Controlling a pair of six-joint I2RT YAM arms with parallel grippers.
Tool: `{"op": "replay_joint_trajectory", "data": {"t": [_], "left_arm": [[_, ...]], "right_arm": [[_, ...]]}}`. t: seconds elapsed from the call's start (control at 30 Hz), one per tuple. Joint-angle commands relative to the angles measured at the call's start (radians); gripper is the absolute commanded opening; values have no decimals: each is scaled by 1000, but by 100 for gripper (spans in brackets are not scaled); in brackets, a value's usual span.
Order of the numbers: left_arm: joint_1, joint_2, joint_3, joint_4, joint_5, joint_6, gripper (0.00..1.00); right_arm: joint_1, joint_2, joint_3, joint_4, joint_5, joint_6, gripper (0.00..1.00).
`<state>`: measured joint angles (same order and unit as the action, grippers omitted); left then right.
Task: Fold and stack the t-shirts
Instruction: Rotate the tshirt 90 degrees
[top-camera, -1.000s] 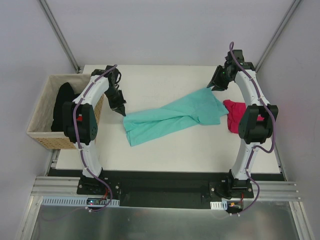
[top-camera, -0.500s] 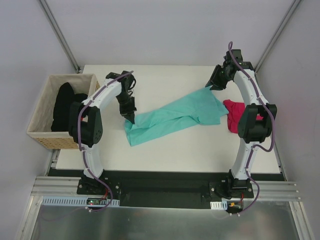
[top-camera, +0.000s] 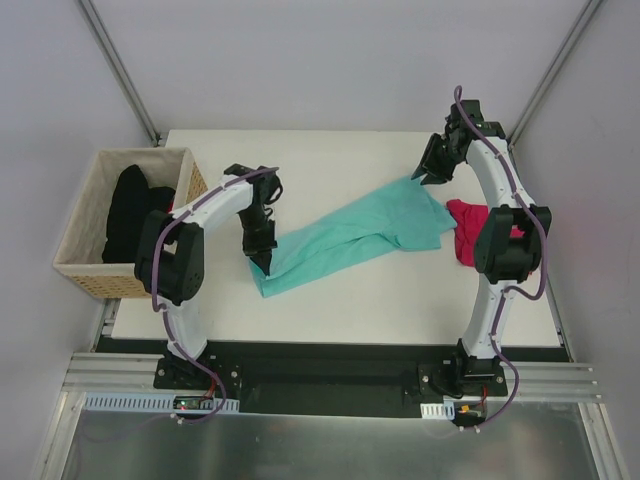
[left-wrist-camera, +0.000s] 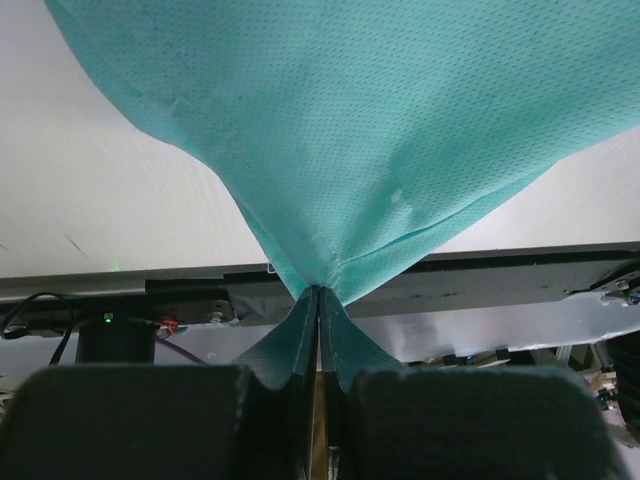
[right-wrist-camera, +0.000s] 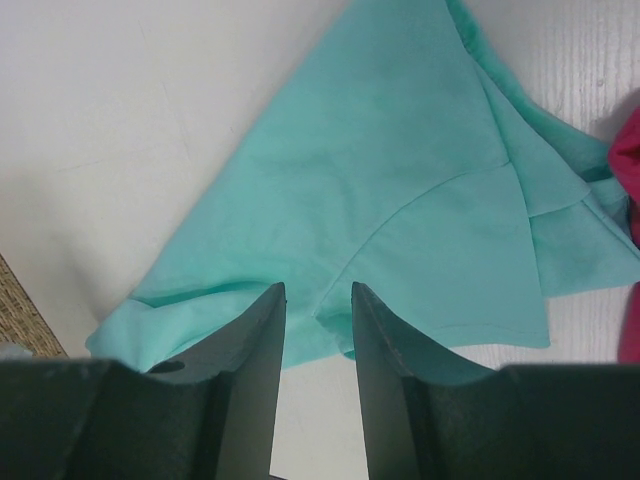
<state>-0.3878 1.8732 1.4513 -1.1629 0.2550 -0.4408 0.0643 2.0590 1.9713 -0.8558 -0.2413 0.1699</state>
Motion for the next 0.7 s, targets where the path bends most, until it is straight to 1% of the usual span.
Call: {"op": "replay_joint_trajectory", "data": {"t": [0.0, 0.07, 0.2, 0.37, 0.5, 0.67], "left_arm": [[-19, -75, -25, -46, -14, -36, 0], [-22, -80, -25, -49, -14, -36, 0], [-31, -85, -32, -52, -14, -35, 0], [-56, -57, -39, -63, -14, -15, 0], [-69, -36, -32, -98, -66, -3, 0], [-72, -23, -25, -118, -91, 8, 0]], "right_arm": [[-3, 19, 21, -74, 37, -27, 36], [0, 18, 2, -75, 46, -26, 36], [-6, -13, -84, -26, 69, -13, 37], [-8, -5, -83, -28, 65, -10, 37], [-6, -3, -74, -28, 59, -7, 37], [-7, -5, -92, -34, 66, -9, 37]]}}
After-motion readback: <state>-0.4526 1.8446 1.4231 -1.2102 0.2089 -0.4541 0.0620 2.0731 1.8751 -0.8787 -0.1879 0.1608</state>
